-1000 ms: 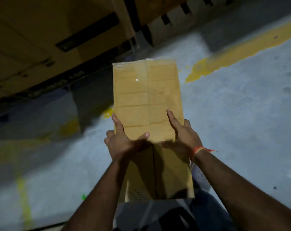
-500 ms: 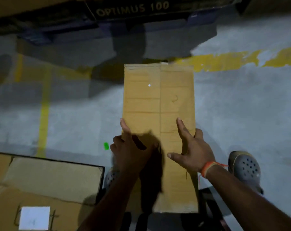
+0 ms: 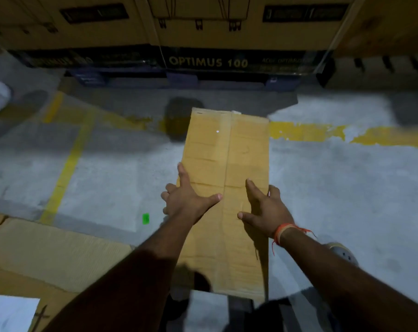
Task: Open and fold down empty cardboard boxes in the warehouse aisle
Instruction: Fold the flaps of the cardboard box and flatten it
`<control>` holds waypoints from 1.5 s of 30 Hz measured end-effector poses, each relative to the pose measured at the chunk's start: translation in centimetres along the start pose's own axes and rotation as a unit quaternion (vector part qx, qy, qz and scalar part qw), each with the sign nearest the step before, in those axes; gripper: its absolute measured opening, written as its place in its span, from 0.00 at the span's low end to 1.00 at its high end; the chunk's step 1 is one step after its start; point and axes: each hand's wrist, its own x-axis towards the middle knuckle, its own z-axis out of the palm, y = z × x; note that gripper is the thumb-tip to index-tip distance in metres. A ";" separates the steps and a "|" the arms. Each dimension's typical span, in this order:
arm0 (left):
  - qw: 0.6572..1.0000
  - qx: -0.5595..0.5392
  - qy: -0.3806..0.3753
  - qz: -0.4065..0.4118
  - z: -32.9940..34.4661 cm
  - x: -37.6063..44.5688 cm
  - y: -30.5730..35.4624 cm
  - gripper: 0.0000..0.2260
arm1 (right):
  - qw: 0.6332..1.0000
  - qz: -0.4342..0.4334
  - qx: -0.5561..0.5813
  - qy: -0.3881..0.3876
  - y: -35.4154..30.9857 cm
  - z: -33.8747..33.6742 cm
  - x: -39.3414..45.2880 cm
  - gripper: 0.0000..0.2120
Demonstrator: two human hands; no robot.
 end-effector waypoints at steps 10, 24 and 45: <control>0.993 -0.112 -0.016 0.014 2.0 -3.8 3.6 0.43 | 0.969 0.049 0.196 0.140 4.3 -3.2 -5.6 0.37; 0.946 -0.282 -0.150 -0.048 3.4 -3.1 6.6 0.59 | 0.977 0.074 0.149 0.130 7.4 -6.1 -2.4 0.52; 0.914 -0.072 -0.184 0.354 -0.4 -8.0 7.8 0.42 | 0.952 -0.236 -0.033 0.191 -0.8 -6.3 -5.1 0.31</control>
